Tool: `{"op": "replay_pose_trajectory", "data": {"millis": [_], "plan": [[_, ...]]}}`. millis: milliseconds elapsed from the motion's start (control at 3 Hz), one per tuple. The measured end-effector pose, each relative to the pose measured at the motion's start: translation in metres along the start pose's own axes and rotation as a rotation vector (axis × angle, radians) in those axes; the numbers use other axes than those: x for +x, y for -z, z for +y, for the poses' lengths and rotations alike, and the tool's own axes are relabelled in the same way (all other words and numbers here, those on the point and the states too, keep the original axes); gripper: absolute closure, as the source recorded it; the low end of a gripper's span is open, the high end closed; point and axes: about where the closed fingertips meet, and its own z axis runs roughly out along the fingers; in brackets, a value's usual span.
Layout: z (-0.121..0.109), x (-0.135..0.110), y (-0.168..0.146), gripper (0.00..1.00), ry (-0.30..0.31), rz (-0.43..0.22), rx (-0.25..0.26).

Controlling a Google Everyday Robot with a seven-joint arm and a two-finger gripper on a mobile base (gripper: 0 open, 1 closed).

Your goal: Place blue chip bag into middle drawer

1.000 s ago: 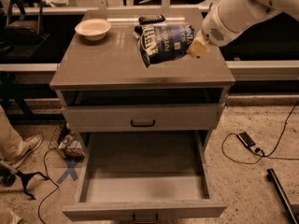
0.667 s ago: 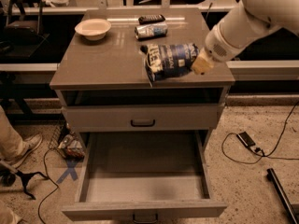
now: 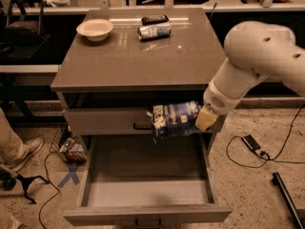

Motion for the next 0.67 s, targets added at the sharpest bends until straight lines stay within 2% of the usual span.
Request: {"op": "replay_pose_trajectory", "data": {"millis": [333, 667], "plan": [[0.0394, 0.0232, -0.0742, 1.0, -0.016, 0.12, -0.138], [0.0394, 0.0232, -0.0742, 1.0, -0.016, 0.12, -0.138]]}}
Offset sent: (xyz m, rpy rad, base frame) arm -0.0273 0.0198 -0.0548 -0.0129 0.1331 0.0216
